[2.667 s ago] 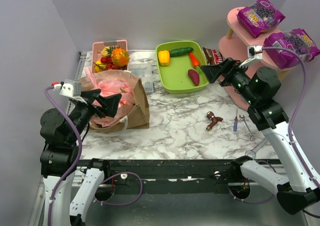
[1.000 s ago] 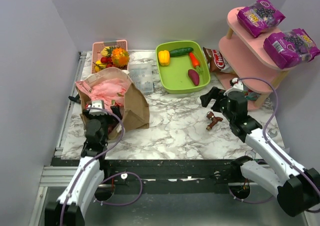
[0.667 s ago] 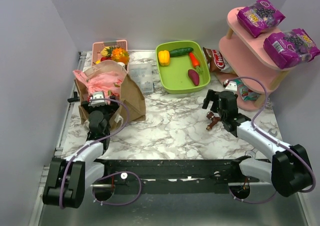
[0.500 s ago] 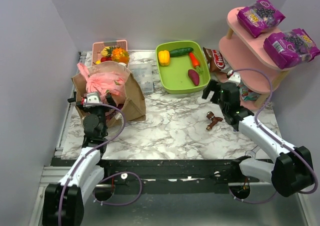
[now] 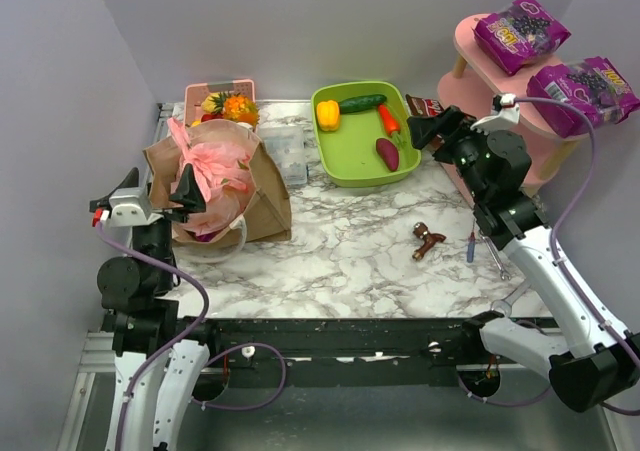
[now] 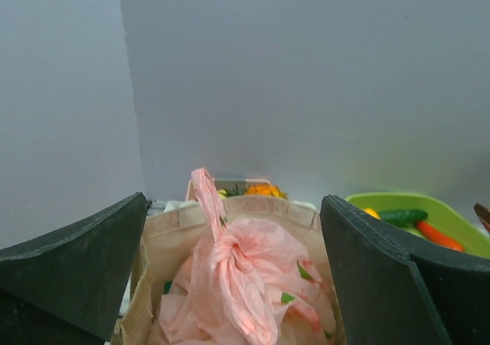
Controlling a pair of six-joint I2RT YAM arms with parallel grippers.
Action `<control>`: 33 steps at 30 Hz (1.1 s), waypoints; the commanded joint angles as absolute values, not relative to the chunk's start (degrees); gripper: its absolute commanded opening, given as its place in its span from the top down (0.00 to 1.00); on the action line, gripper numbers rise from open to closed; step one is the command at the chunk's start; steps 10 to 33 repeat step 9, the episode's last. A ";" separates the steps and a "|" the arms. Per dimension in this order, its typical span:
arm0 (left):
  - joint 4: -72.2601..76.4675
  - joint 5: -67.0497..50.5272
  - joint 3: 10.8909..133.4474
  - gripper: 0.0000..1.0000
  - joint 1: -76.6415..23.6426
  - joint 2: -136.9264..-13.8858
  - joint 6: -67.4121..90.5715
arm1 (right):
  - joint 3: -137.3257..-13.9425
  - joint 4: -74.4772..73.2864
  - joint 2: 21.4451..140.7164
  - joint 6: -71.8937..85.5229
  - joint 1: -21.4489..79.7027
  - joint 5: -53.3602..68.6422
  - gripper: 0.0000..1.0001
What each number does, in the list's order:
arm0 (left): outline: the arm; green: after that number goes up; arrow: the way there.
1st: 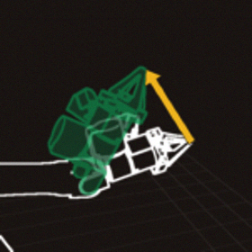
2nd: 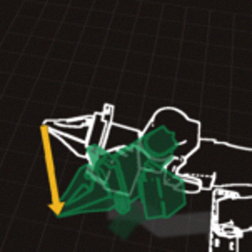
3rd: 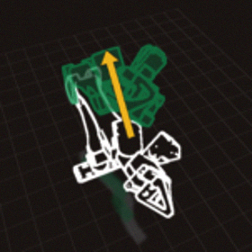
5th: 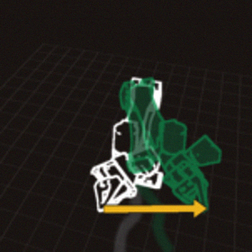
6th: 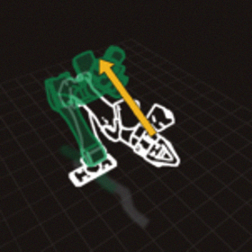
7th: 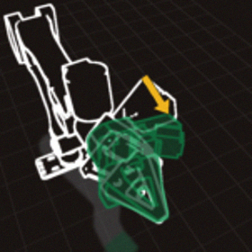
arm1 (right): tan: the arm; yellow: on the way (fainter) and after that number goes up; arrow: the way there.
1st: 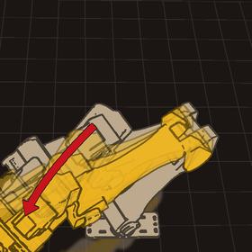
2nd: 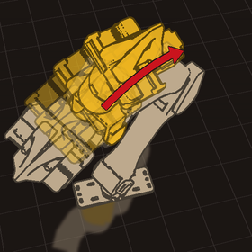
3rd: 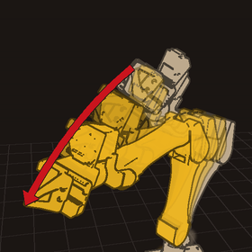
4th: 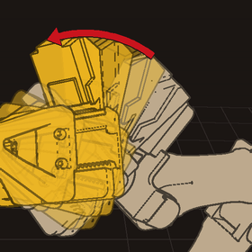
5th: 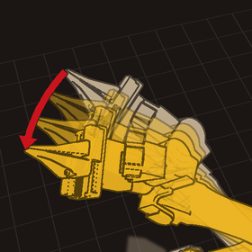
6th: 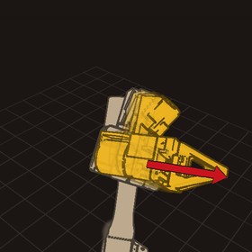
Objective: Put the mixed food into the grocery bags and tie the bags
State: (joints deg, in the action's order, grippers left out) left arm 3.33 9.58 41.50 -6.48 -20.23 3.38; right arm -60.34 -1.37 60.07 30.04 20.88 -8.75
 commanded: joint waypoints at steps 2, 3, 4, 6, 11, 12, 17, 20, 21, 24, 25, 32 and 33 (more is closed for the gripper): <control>-7.54 5.42 43.29 0.02 -6.16 -20.78 3.75 | -62.73 -2.46 59.64 32.59 20.62 -4.92 0.00; -7.27 5.15 43.14 0.02 -6.15 -20.51 3.86 | -62.15 -1.52 58.95 32.32 20.57 -5.07 0.00; -7.21 4.98 43.07 0.01 -6.15 -20.42 3.94 | -61.67 -0.91 58.10 32.07 20.56 -6.25 0.00; -7.41 4.86 43.13 0.02 -6.17 -20.39 3.96 | -62.09 -2.09 58.15 31.38 20.57 -6.97 0.00; -7.67 5.11 43.03 0.02 -6.15 -20.37 4.03 | -62.31 -2.45 58.47 30.38 20.57 -4.76 0.00; -7.67 5.11 43.03 0.02 -6.15 -20.37 4.03 | -62.31 -2.45 58.47 30.38 20.57 -4.76 0.00; -7.67 5.11 43.03 0.02 -6.15 -20.37 4.03 | -62.31 -2.45 58.47 30.38 20.57 -4.76 0.00; -7.67 5.11 43.03 0.02 -6.15 -20.37 4.03 | -62.31 -2.45 58.47 30.38 20.57 -4.76 0.00; -7.67 5.11 43.03 0.02 -6.15 -20.37 4.03 | -62.31 -2.45 58.47 30.38 20.57 -4.76 0.00; -7.67 5.11 43.03 0.02 -6.15 -20.37 4.03 | -62.31 -2.45 58.47 30.38 20.57 -4.76 0.00; -7.67 5.11 43.03 0.02 -6.15 -20.37 4.03 | -62.31 -2.45 58.47 30.38 20.57 -4.76 0.00; -7.67 5.11 43.03 0.02 -6.15 -20.37 4.03 | -62.31 -2.45 58.47 30.38 20.57 -4.76 0.00; -7.67 5.11 43.03 0.02 -6.15 -20.37 4.03 | -62.31 -2.45 58.47 30.38 20.57 -4.76 0.00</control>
